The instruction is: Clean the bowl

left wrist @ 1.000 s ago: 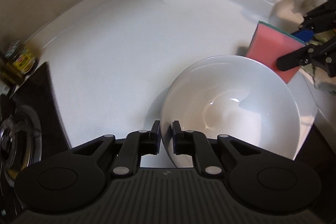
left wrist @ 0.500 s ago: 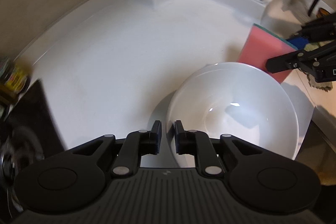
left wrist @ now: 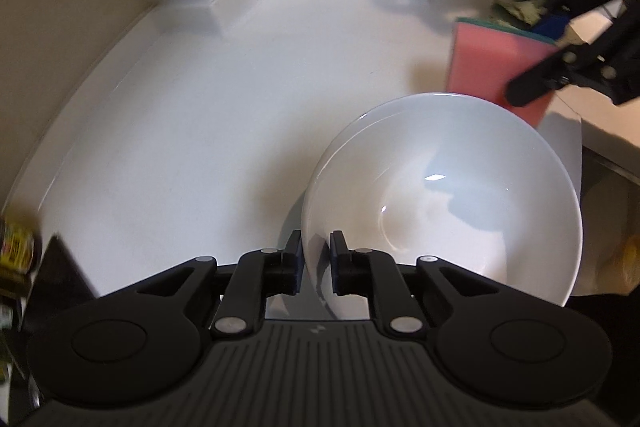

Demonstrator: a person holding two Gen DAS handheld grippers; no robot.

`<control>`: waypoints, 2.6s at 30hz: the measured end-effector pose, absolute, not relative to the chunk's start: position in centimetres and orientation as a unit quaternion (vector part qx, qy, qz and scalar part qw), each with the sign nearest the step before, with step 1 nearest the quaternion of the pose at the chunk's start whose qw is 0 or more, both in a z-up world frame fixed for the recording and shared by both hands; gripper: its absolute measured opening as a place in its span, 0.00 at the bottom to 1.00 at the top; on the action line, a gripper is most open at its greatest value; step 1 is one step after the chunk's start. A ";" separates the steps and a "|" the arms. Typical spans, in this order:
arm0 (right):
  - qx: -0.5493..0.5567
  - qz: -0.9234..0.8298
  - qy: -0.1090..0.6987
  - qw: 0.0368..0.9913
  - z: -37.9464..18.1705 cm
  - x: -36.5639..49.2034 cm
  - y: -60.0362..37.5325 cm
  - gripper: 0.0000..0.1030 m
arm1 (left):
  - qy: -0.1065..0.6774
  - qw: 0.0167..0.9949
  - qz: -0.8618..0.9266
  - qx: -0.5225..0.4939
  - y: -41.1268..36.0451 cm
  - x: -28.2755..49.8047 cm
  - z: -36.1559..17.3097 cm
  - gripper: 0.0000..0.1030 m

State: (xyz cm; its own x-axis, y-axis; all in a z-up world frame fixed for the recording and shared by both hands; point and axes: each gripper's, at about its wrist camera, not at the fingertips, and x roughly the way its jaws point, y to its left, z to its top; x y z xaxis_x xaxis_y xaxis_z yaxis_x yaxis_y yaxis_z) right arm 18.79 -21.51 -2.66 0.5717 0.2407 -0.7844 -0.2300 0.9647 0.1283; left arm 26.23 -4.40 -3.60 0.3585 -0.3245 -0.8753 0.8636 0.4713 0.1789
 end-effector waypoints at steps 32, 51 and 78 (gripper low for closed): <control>0.024 0.166 0.434 0.885 -2.8 21.4 -23.0 0.26 | 0.466 0.786 -0.297 0.279 -4.8 25.9 -3.3 0.14; 0.035 0.145 0.442 0.885 -2.8 18.6 -22.5 0.26 | 0.455 0.809 -0.260 0.267 -3.8 23.7 -3.8 0.11; 0.102 0.111 0.422 0.894 -3.5 18.7 -24.5 0.26 | 0.465 0.823 -0.245 0.215 -2.2 24.3 -3.7 0.15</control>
